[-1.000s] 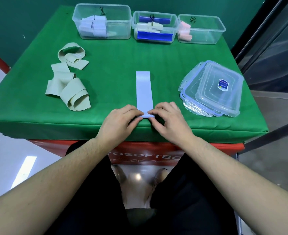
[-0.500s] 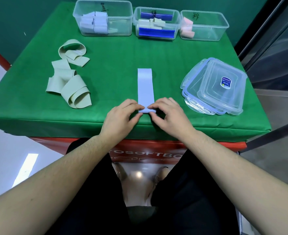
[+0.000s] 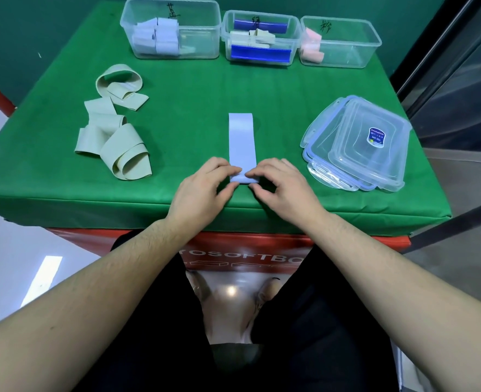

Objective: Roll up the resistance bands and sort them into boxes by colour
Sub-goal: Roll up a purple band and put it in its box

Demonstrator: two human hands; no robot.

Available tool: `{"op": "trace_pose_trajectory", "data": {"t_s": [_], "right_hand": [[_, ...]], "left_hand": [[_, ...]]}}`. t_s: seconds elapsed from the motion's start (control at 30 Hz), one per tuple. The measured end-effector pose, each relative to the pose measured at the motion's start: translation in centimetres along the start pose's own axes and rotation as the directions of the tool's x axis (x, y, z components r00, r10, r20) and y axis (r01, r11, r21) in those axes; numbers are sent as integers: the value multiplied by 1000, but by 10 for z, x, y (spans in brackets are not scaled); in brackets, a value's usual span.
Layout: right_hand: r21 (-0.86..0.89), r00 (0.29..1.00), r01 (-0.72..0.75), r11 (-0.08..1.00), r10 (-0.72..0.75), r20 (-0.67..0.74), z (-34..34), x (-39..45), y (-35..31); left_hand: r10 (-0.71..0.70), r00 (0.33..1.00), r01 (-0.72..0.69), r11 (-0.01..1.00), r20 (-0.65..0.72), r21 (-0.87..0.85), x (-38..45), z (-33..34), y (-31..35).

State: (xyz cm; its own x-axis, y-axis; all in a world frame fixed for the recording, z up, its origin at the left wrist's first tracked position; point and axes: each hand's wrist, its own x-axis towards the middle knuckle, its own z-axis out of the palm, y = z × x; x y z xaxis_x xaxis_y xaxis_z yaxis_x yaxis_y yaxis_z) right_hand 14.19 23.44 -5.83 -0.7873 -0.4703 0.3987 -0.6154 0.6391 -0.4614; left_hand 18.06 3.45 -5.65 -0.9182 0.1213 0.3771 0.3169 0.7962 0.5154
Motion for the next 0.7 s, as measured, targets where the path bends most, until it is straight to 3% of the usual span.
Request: {"op": "trace_pose_trajectory", "data": {"t_s": [0.3,0.47,0.7], "right_hand": [[-53,999,-9,999,6,-53,3,3,0],[-46,999,-31,998,30,-15,2,7,-1],[-48,998,-55,997,55,1,1,8,-4]], "left_hand": [[19,997,-24,997,74,76,8,-3,-3],[25,990,-43,991,140,131,14,-5,-6],[-70,996,70,997,57,14,15,-2,-7]]}}
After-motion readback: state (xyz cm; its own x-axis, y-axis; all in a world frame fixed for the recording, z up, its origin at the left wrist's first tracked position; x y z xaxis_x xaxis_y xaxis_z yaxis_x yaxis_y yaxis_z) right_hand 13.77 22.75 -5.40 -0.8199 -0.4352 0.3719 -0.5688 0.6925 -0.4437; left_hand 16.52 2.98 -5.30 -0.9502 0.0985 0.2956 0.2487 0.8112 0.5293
